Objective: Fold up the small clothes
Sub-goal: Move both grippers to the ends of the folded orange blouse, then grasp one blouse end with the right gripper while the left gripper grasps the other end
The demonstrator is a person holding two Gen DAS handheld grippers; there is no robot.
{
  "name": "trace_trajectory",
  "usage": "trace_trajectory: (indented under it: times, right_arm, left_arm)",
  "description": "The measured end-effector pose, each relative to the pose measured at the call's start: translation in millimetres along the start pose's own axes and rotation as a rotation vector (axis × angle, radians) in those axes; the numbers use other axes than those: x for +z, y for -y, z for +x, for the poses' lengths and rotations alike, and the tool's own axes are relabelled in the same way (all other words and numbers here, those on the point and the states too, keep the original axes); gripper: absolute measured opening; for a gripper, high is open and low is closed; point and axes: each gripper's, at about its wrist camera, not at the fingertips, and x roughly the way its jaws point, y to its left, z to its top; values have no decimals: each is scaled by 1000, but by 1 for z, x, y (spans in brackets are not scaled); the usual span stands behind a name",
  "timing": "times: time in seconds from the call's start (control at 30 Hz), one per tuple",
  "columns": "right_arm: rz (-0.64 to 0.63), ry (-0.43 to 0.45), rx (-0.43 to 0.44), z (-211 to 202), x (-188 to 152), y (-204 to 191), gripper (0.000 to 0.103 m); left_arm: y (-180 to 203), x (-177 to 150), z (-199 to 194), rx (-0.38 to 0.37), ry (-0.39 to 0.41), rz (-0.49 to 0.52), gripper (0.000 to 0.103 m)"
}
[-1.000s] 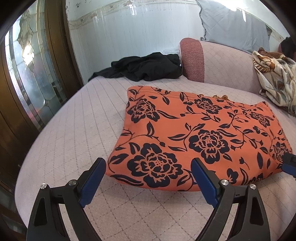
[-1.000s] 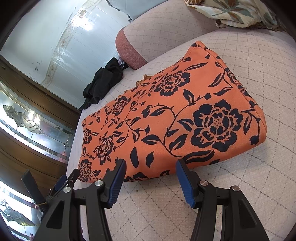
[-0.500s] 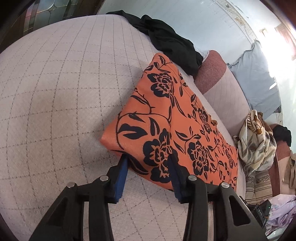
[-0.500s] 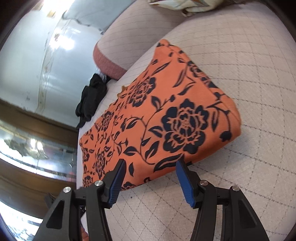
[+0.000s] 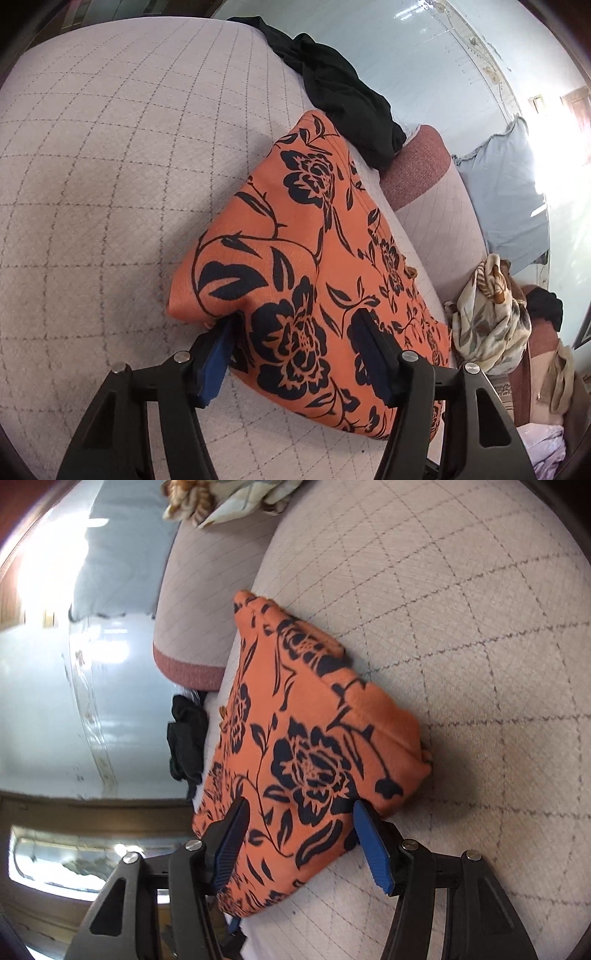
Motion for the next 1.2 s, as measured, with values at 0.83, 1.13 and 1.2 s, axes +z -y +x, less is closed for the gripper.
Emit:
trace_trajectory:
  times: [0.83,1.13,1.2]
  right_arm:
    - [-43,98,-128,-11,-2,-3,62]
    - [-62,173,-54,14,33,-13,44]
    - [-97,154,-98,23,35,-18,28]
  left_arm:
    - [-27,2,14,-149,-117,-257,72]
    - [-1,13,34,-75,-43,-120,25]
    - [-6,15,35,-88,-41,-137,21]
